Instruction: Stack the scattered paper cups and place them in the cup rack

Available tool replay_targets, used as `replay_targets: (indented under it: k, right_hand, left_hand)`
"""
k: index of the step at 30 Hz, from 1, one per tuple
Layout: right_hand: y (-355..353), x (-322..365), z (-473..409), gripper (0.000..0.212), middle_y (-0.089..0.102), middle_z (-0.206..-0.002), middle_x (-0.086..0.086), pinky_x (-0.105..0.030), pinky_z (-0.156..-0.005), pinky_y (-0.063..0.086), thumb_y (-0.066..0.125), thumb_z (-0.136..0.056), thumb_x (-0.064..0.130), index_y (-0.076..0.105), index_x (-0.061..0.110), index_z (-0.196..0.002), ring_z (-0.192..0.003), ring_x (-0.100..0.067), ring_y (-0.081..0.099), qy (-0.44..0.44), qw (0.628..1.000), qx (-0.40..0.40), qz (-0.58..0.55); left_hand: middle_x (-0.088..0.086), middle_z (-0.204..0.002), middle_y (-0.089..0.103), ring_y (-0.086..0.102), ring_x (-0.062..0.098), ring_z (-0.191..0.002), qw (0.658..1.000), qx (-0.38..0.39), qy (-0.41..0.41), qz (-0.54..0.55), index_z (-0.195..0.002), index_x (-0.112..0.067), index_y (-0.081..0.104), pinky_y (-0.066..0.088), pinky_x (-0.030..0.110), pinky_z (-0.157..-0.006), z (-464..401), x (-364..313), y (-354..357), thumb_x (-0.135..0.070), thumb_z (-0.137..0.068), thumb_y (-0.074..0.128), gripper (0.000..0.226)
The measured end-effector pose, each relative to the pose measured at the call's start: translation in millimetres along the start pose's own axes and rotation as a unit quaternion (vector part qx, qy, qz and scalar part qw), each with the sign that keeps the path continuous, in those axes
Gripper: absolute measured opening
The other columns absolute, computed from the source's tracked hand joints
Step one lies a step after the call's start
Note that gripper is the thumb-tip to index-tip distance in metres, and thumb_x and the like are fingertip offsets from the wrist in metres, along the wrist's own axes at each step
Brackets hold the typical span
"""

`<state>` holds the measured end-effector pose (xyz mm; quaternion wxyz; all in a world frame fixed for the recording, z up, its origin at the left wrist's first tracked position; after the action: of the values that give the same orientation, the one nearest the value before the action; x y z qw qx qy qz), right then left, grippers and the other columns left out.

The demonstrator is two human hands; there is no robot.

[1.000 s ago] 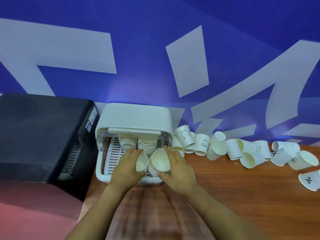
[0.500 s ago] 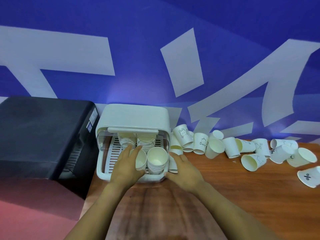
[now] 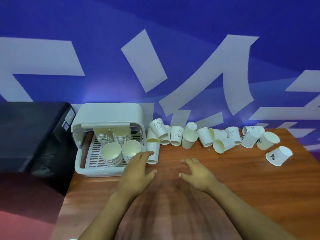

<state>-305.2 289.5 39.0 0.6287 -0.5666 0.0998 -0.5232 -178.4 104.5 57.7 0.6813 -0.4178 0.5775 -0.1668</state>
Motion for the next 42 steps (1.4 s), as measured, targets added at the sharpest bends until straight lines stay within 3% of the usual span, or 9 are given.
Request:
replay_targets:
  k: [7,16,21,26,30,34,42]
  right_hand:
    - [-41,-94,20,0.05,0.043,-0.132,0.006,-0.028,-0.095,0.043,0.059,-0.087,0.041,0.044,0.028,-0.133,-0.106,-0.01,0.052,-0.003,1.0,0.015,-0.014]
    - [-121,-245,36,0.05,0.043,-0.13,0.005,-0.027,-0.093,0.043,0.061,-0.087,0.038,0.045,0.029,-0.133,-0.092,-0.008,0.05,-0.005,1.0,0.014,-0.016]
    - [-149,-301,37,0.054,0.042,-0.134,0.004,-0.029,-0.097,0.042,0.063,-0.086,0.038,0.042,0.029,-0.135,-0.099,-0.01,0.051,0.006,1.0,0.01,-0.024]
    - [-171,-348,28,0.063,0.039,-0.14,-0.002,-0.032,-0.098,0.039,0.067,-0.083,0.035,0.038,0.024,-0.138,-0.123,-0.018,0.045,0.05,0.997,-0.042,-0.047]
    - [-187,-388,12,0.067,0.043,-0.135,-0.007,-0.04,-0.091,0.046,0.071,-0.079,0.037,0.037,0.019,-0.134,-0.119,-0.027,0.049,0.13,0.987,-0.098,-0.021]
    - [-200,-419,-10,0.08,0.039,-0.136,-0.011,-0.046,-0.094,0.042,0.078,-0.072,0.03,0.034,0.018,-0.138,-0.123,-0.036,0.042,0.19,0.968,-0.153,-0.058]
    - [-194,-457,-39,0.084,0.037,-0.132,-0.022,-0.046,-0.099,0.035,0.082,-0.067,0.02,0.037,0.01,-0.137,-0.121,-0.042,0.035,0.199,0.95,-0.227,-0.08]
  left_hand:
    - [-0.008,-0.138,0.044,0.042,0.013,-0.127,0.998,0.043,-0.022,-0.032,-0.138,-0.03,0.04,0.037,0.03,-0.104,-7,-69,66,-0.04,-0.084,0.063,0.059]
    - [-0.005,-0.141,0.04,0.038,0.021,-0.13,0.994,0.089,-0.046,-0.046,-0.139,-0.03,0.037,0.036,0.035,-0.106,-42,-199,197,-0.039,-0.086,0.061,0.059]
    - [-0.003,-0.141,0.038,0.037,0.022,-0.129,0.991,0.111,-0.057,-0.051,-0.14,-0.03,0.035,0.036,0.037,-0.106,-61,-236,239,-0.037,-0.085,0.062,0.062]
    - [0.0,-0.147,0.029,0.033,0.026,-0.131,0.988,0.111,-0.087,-0.07,-0.144,-0.031,0.028,0.035,0.041,-0.107,-98,-247,253,-0.036,-0.083,0.065,0.072]
    - [0.004,-0.15,0.02,0.03,0.03,-0.133,0.98,0.122,-0.121,-0.096,-0.149,-0.03,0.017,0.033,0.043,-0.109,-128,-248,265,-0.035,-0.081,0.066,0.084]
    - [0.008,-0.154,0.013,0.025,0.033,-0.136,0.973,0.124,-0.144,-0.128,-0.15,-0.023,0.012,0.031,0.045,-0.111,-161,-243,277,-0.035,-0.081,0.067,0.088]
    - [0.006,-0.153,0.016,0.028,0.033,-0.134,0.962,0.158,-0.169,-0.145,-0.15,-0.024,0.015,0.031,0.043,-0.11,-188,-217,312,-0.041,-0.081,0.067,0.088]
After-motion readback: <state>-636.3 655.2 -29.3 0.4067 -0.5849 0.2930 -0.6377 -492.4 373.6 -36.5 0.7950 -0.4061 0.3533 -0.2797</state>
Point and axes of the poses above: each hand's wrist, its own z-axis away from the middle knuckle, its own y-axis out of the palm, x = y × z, the point moved 3 cm from there along -z, towards the middle knuckle
